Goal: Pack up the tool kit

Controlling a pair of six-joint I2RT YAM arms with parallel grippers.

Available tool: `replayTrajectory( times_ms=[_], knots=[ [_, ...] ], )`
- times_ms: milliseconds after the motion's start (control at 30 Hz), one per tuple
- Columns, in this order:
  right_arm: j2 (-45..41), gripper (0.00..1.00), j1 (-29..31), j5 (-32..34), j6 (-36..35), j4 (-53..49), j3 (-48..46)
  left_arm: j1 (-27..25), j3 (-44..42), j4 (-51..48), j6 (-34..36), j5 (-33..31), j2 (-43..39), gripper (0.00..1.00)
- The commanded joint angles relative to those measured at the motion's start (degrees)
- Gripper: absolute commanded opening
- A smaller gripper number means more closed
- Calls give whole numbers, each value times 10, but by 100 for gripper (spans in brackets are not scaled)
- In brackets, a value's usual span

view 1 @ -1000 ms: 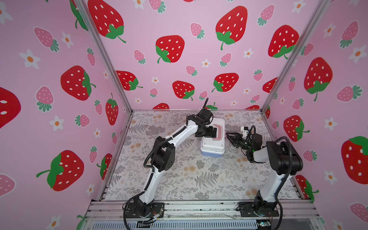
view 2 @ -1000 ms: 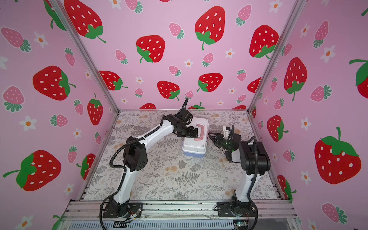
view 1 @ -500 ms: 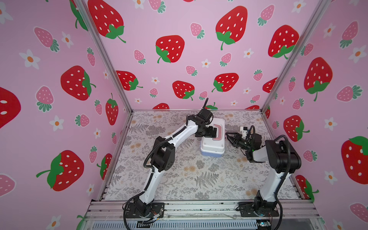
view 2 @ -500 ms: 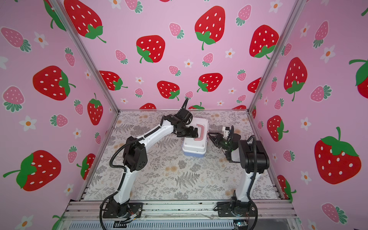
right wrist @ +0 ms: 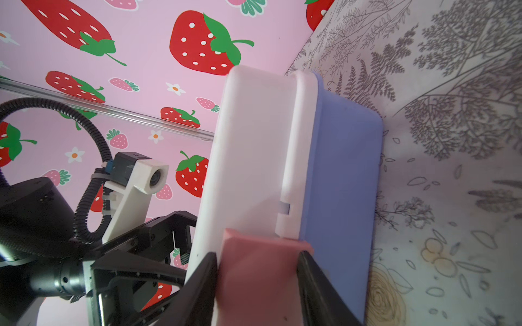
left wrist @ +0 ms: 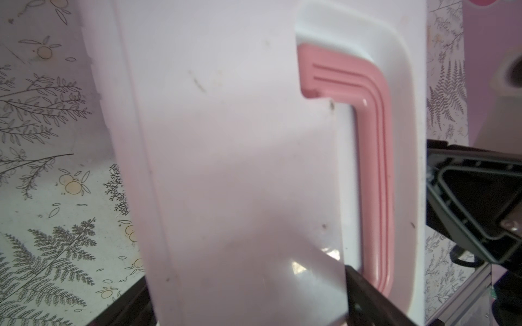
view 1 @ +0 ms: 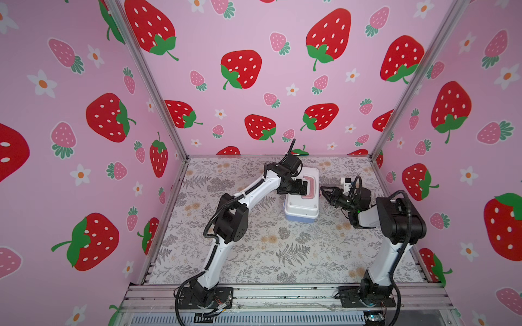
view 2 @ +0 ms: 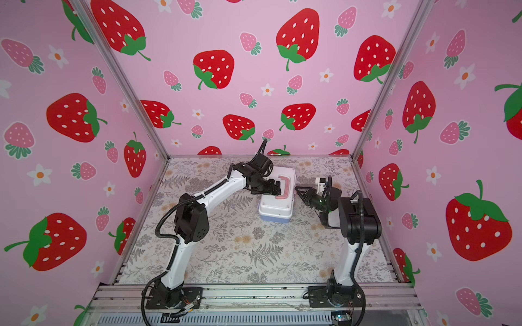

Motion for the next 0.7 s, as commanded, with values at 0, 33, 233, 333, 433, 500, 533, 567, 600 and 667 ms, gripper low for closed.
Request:
replayTrajectory(
  times_ms=[0,33,233,333,433,500,533,567,600,667],
  knots=[
    [6,51,10,13,-38,-71,9,-11,-34,-54,-5,48,60,97],
    [5,51,9,13,-42,-76,10,-11,-34,-53,-5,49,60,97],
    [-6,50,12,22,-56,-110,15,-11,-33,-53,-7,50,61,97],
    [-21,51,15,35,-83,-155,22,-11,-35,-54,-7,50,60,97],
    [-28,51,16,42,-96,-182,26,-11,-37,-55,-8,50,59,97],
    [-28,51,16,43,-99,-193,29,-11,-38,-54,-10,50,58,97],
    [-29,51,16,43,-101,-195,29,-11,-39,-54,-11,50,58,97],
    [-28,51,15,44,-101,-199,28,-11,-41,-54,-13,50,57,97],
    [-30,51,16,46,-104,-204,29,-11,-42,-53,-12,50,56,97],
    [-33,51,16,49,-110,-217,28,-11,-43,-54,-13,50,54,97]
  ],
)
